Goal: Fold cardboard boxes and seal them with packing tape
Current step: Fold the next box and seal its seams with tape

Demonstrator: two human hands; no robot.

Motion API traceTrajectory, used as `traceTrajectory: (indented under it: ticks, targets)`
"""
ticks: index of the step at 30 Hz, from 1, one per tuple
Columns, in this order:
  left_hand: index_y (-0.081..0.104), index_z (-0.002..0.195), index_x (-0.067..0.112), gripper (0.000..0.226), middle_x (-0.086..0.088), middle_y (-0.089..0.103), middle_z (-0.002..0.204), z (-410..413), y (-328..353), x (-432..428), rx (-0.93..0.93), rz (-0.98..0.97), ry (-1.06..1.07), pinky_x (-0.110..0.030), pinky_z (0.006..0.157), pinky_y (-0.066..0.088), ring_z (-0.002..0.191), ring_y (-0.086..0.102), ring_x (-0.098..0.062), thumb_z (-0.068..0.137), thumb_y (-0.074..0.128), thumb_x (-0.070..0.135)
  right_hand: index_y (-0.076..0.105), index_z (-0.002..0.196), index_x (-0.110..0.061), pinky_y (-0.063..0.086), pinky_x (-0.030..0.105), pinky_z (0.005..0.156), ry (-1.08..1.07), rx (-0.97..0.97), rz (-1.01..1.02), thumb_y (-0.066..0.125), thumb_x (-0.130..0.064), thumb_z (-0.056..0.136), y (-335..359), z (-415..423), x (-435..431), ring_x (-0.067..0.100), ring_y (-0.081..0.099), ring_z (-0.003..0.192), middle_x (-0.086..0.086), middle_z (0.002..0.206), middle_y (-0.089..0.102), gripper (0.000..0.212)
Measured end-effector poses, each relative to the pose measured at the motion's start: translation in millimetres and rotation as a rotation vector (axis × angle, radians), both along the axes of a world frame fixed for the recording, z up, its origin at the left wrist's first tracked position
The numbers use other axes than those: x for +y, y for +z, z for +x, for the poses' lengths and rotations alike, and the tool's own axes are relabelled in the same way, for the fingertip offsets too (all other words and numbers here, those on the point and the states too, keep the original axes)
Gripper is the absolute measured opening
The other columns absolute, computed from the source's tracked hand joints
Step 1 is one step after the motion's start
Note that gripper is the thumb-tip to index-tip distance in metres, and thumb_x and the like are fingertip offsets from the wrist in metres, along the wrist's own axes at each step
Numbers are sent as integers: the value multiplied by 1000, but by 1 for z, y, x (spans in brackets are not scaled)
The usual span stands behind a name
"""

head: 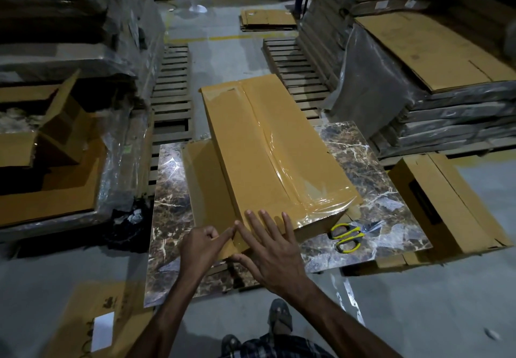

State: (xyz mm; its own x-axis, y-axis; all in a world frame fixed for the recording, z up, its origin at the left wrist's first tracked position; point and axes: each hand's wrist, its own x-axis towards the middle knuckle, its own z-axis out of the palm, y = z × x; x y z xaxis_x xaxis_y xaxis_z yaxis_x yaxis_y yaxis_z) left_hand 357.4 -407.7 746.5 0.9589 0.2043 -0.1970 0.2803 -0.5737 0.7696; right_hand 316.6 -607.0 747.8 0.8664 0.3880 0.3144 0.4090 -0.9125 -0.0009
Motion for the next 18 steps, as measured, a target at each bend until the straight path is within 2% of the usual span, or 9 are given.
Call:
traceTrajectory:
  ticks: [2, 4, 6, 9, 11, 13, 15, 17, 18]
  targets:
    - [55, 53, 15, 64, 1, 54, 47, 3, -5, 6, 20, -55, -14, -32, 56, 42, 49, 53, -16, 72, 73, 73, 32, 161, -31, 19, 64, 122, -6, 8, -18, 33, -70, 103, -1, 0, 1, 29, 22, 157, 1, 170, 24, 70]
    - [59, 58, 17, 62, -1, 57, 50, 4, -6, 10, 47, -116, -19, -30, 55, 43, 49, 53, -16, 68, 72, 77, 38, 159, -31, 20, 65, 121, -26, 12, 2, 34, -68, 104, -1, 0, 3, 30, 23, 157, 1, 170, 25, 67]
    - [59, 57, 18, 56, -1, 57, 50, 4, -2, 12, 66, -164, -46, -28, 55, 40, 49, 51, -15, 74, 83, 66, 47, 154, -29, 22, 66, 120, -45, 13, 19, 37, -66, 104, -2, -2, 7, 32, 25, 156, 2, 169, 27, 62]
    - [64, 64, 5, 50, -8, 61, 55, 4, 4, 12, 71, -210, -105, -24, 50, 38, 52, 53, -16, 79, 86, 48, 56, 146, -29, 21, 66, 120, -72, 26, 62, 38, -64, 104, 1, -5, 16, 34, 25, 156, 3, 170, 25, 57]
    - [68, 69, 1, 56, -17, 66, 60, 4, 7, 11, 69, -231, -124, -23, 50, 39, 54, 55, -18, 75, 88, 52, 53, 148, -30, 16, 64, 122, -56, 31, 130, 39, -64, 104, 5, -6, 16, 32, 22, 157, 1, 171, 21, 57]
    - [68, 67, 3, 58, -17, 65, 59, 4, 7, 11, 61, -208, -122, -25, 53, 36, 51, 52, -15, 69, 86, 59, 50, 152, -29, 15, 59, 124, -16, -36, 268, 43, -58, 104, 11, -8, 3, 27, 27, 155, 1, 168, 30, 56]
    - [67, 65, 5, 51, -11, 63, 55, 4, 3, 12, 68, -160, -128, -27, 57, 36, 50, 51, -15, 77, 88, 50, 65, 139, -20, 26, 49, 122, -84, -149, 527, 49, -46, 105, 11, -11, -22, 23, 47, 143, 5, 151, 55, 46]
    - [66, 63, 7, 47, -9, 64, 56, 3, 1, 12, 57, -141, -134, -28, 59, 37, 51, 53, -15, 80, 87, 46, 75, 113, -11, 46, 38, 101, -382, -211, 877, 52, -35, 102, 2, -14, -58, 22, 64, 113, 6, 118, 70, 35]
    - [66, 63, 8, 47, -8, 64, 55, 2, 1, 11, 50, -141, -132, -28, 59, 38, 52, 53, -15, 80, 87, 46, 74, 102, -9, 48, 35, 87, -587, -203, 1019, 51, -35, 100, -8, -12, -80, 24, 64, 99, 5, 103, 70, 34]
